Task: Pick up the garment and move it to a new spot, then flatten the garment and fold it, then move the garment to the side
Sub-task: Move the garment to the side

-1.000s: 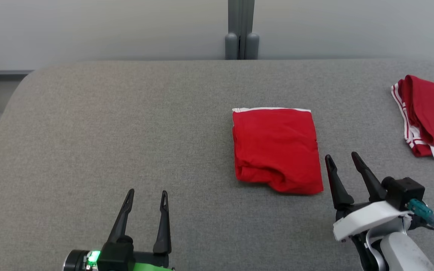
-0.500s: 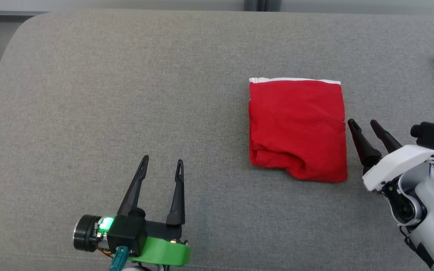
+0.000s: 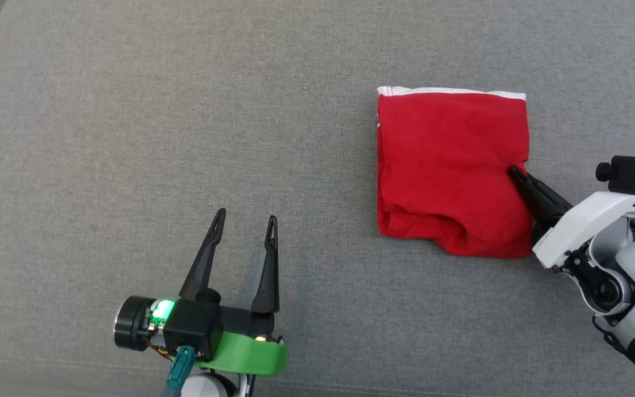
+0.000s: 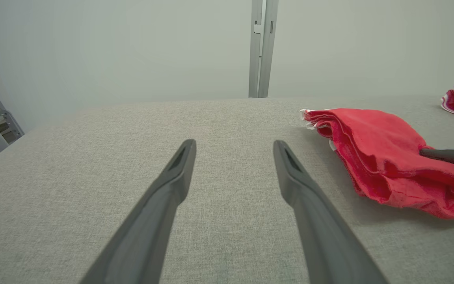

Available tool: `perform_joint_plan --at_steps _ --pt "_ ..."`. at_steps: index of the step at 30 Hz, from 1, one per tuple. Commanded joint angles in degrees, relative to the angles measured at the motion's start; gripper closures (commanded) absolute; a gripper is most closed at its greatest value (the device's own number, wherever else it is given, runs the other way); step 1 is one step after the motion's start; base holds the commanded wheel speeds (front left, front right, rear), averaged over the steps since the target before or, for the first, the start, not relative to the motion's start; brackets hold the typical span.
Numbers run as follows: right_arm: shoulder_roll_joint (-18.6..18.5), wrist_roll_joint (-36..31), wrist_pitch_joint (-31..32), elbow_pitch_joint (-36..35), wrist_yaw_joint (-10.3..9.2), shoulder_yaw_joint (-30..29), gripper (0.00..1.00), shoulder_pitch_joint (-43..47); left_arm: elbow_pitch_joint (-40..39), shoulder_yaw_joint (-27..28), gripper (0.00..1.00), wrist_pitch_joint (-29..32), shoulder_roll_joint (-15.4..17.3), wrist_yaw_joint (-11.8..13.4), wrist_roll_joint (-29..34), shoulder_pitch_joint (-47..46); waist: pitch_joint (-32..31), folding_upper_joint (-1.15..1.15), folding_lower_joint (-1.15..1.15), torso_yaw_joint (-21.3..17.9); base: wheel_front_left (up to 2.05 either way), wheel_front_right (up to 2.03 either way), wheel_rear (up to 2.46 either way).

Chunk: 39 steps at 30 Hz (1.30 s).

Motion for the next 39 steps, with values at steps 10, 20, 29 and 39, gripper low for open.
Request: perform_joint_plan --at_steps 10,20,29,39 --pt "-8.19 -5.27 -6.33 -0.04 -0.07 5.98 1.0 -7.83 -1.26 1.27 0.0 0.0 0.14 -0.96 2.18 -2.39 2.84 0.0 0.0 -6.99 0.0 0.0 0.0" --pt "-16.54 -11.68 -8.63 0.59 -0.07 6.78 1.0 -17.34 -1.55 2.7 0.0 0.0 0.19 -3.45 5.17 -5.15 7.15 0.0 0.0 -13.64 0.0 0.0 0.0" --pt "-20.58 -20.27 -9.65 3.41 -0.07 4.71 1.0 -24.05 -1.81 3.32 0.0 0.0 0.81 -4.75 6.52 -6.6 10.77 0.0 0.0 -15.85 0.0 0.0 0.0" --pt "-25.27 -23.44 -8.63 6.18 -0.08 1.91 1.0 -24.93 -2.15 3.32 0.0 0.0 1.18 -5.5 6.87 -7.73 12.93 0.0 0.0 -15.17 0.0 0.0 0.0"
